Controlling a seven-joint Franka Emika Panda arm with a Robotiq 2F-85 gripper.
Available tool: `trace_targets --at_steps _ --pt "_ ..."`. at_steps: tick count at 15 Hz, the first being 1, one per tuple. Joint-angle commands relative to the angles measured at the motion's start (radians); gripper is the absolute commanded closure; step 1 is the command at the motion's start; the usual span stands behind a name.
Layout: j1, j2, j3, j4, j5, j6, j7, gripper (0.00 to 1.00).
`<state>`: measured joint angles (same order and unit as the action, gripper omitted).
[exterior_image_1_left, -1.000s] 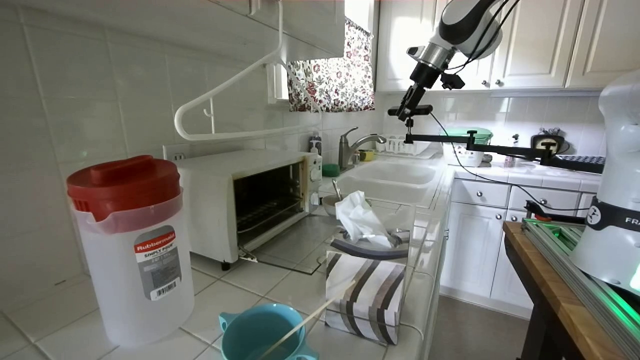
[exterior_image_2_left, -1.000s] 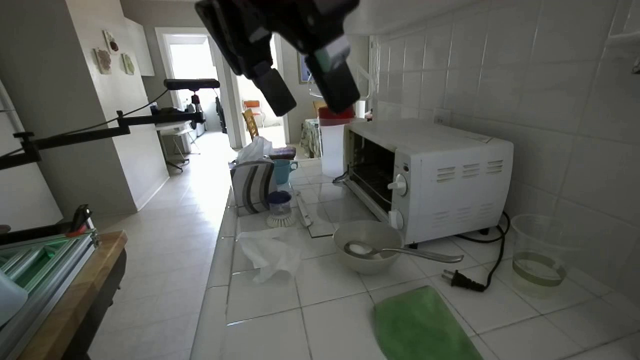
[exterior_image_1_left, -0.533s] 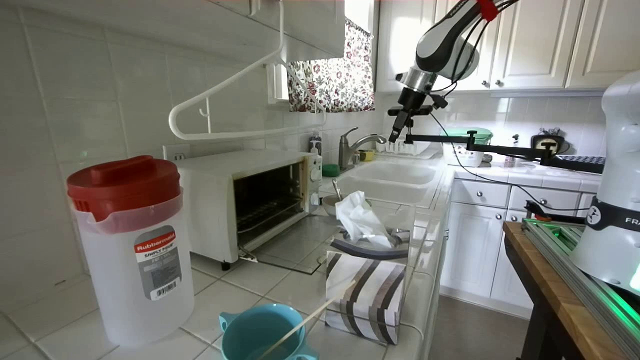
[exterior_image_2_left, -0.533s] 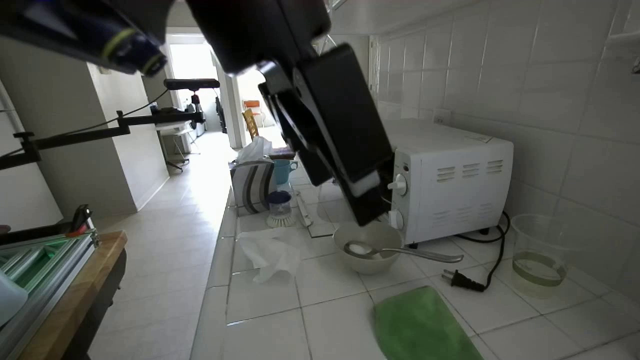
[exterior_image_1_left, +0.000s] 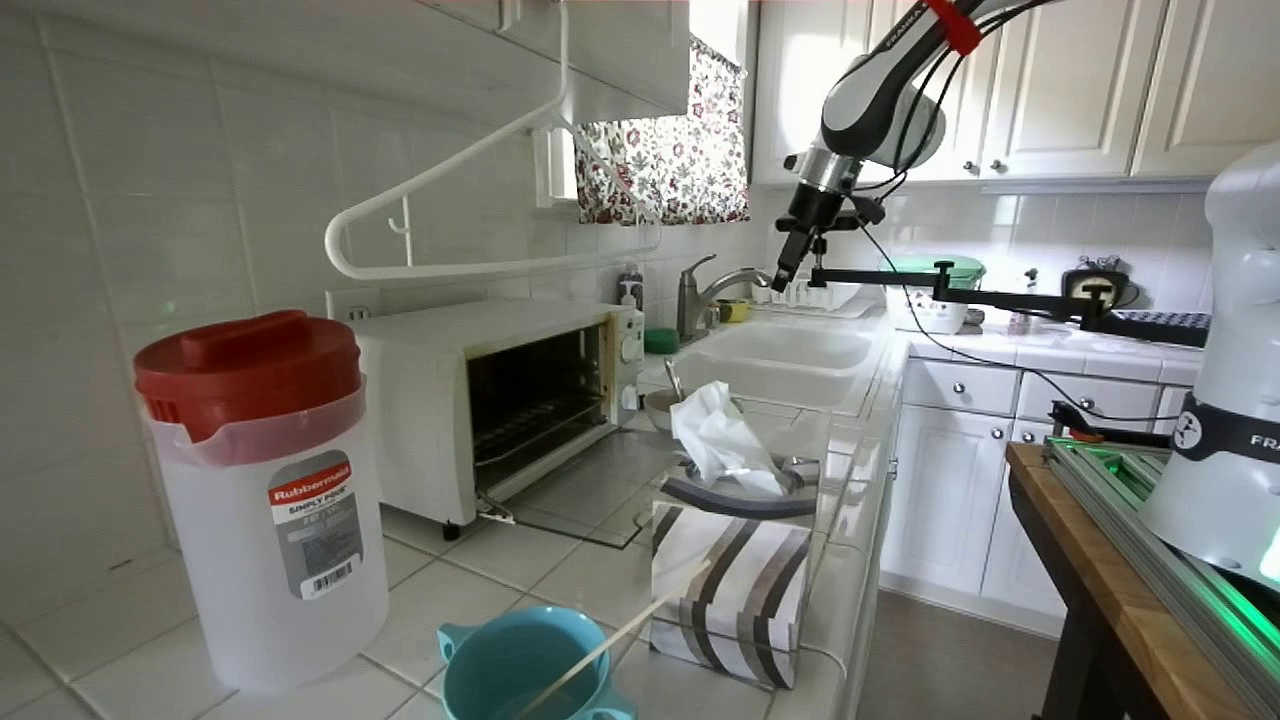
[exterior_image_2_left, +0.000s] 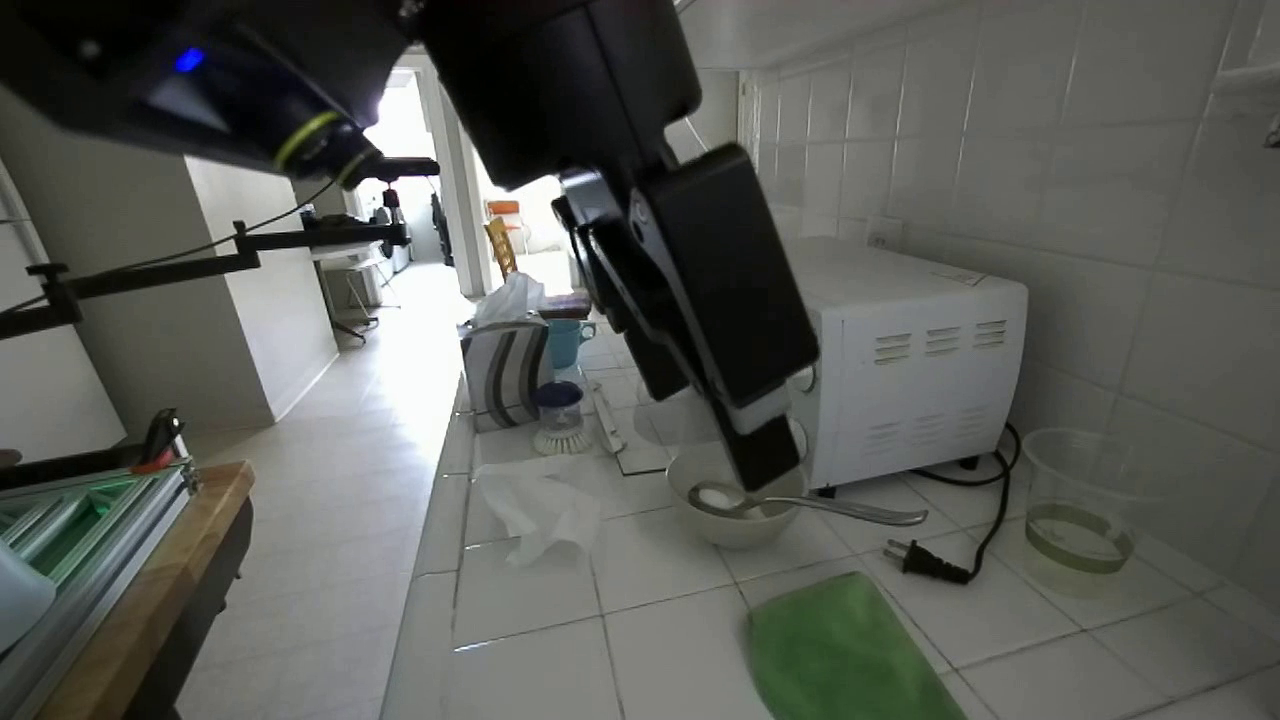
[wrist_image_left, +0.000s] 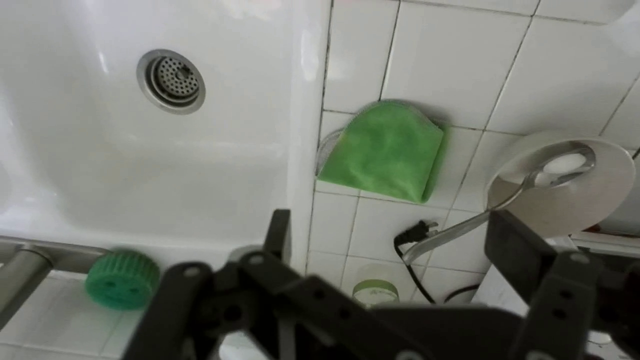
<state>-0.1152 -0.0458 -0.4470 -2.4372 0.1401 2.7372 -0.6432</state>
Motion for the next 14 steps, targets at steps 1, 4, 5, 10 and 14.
trace_targets --at_steps 1,4,5,10,14 --pt "-0.096 0.099 0.059 0.043 -0.163 0.047 0.259 0.0" --pt "-0.121 0.167 0.062 0.086 -0.248 0.028 0.475 0.0" --pt "-0.055 0.183 0.001 0.102 -0.257 0.01 0.545 0.0" --pt "-0.065 0.197 0.09 0.142 -0.242 -0.017 0.791 0.0" --pt "-0.069 0.222 0.142 0.164 -0.207 0.023 0.837 0.0"
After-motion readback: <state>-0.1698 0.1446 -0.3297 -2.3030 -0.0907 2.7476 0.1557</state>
